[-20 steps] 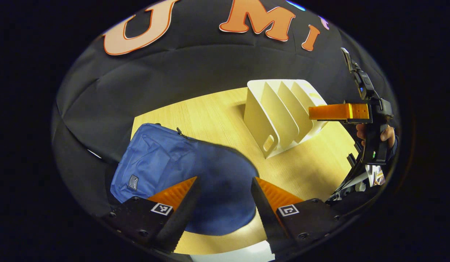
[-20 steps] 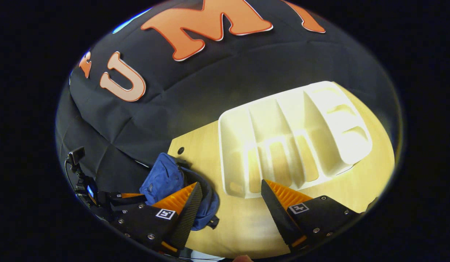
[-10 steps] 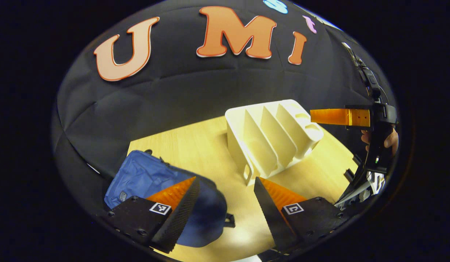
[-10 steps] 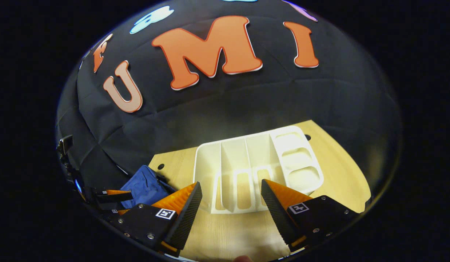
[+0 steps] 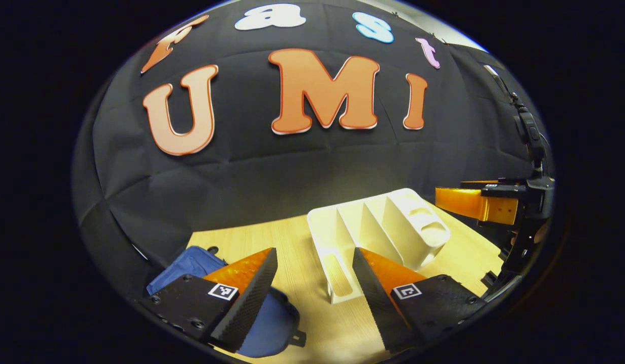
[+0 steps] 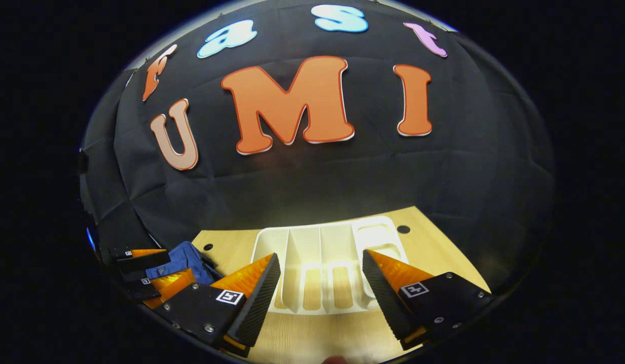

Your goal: Open the schoolbag, grab two books from the bookshelf and put them into the schoolbag.

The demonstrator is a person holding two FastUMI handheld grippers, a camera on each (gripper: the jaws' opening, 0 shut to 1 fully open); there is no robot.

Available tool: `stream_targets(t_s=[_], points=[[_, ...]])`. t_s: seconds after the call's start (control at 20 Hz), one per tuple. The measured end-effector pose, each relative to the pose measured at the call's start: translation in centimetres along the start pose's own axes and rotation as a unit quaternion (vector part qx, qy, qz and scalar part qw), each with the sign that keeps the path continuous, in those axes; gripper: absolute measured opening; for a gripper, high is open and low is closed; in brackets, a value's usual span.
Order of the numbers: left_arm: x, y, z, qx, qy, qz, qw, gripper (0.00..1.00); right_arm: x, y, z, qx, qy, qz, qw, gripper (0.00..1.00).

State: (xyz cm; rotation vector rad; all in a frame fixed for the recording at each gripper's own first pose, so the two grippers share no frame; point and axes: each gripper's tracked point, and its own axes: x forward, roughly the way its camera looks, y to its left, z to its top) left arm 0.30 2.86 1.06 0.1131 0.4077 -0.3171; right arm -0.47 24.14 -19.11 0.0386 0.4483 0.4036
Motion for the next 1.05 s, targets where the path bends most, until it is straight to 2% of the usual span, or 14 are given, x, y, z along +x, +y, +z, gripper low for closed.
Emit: stream_targets(t_s=[0.15, 0.2, 0.25, 0.35, 0.5, 0.55, 0.8, 0.9, 0.95, 1.0, 1.05], points=[[-1.0, -0.1, 2.6, 0.008, -0.045, 0.026, 0.999, 0.95, -1.0, -0.1, 2.8, -0.019, -0.062, -0.001, 0.998, 0.97], [-1.4, -0.2, 3.2, 0.003, -0.058, 0.031, 0.998, 0.99, -1.4, 0.1, 3.6, -0.025, -0.079, -0.001, 0.997, 0.97], [-1.9, -0.1, 3.8, 0.000, -0.069, 0.040, 0.997, 0.95, -1.9, -0.2, 4.1, -0.030, -0.090, -0.008, 0.995, 0.96], [-3.1, 0.4, 5.4, 0.000, -0.099, 0.067, 0.993, 0.95, -2.4, -0.1, 5.1, -0.032, -0.106, -0.006, 0.994, 0.97], [-4.4, -0.5, 7.1, 0.006, -0.143, 0.066, 0.987, 0.97, -3.0, 0.4, 5.0, -0.033, -0.110, 0.007, 0.993, 0.96], [-4.8, -0.4, 7.5, 0.003, -0.151, 0.072, 0.986, 0.93, -3.2, 0.5, 5.3, -0.035, -0.116, 0.008, 0.993, 0.97], [-4.8, -0.2, 7.1, -0.017, -0.154, 0.084, 0.984, 0.93, -4.4, 1.1, 6.5, -0.061, -0.156, 0.022, 0.986, 0.96], [-4.9, -0.2, 7.0, -0.024, -0.156, 0.087, 0.984, 0.95, -4.6, 1.2, 6.5, -0.059, -0.159, 0.024, 0.985, 0.96], [-4.8, -0.2, 6.8, -0.027, -0.154, 0.089, 0.984, 0.92, -4.6, 1.3, 6.5, -0.059, -0.158, 0.025, 0.985, 0.96], [-4.8, -0.3, 6.7, -0.031, -0.151, 0.088, 0.984, 0.95, -4.5, 1.1, 6.6, -0.057, -0.159, 0.024, 0.985, 0.97], [-5.0, -0.3, 6.7, -0.034, -0.152, 0.089, 0.984, 0.92, -4.7, 1.1, 6.8, -0.054, -0.161, 0.027, 0.985, 0.97]])
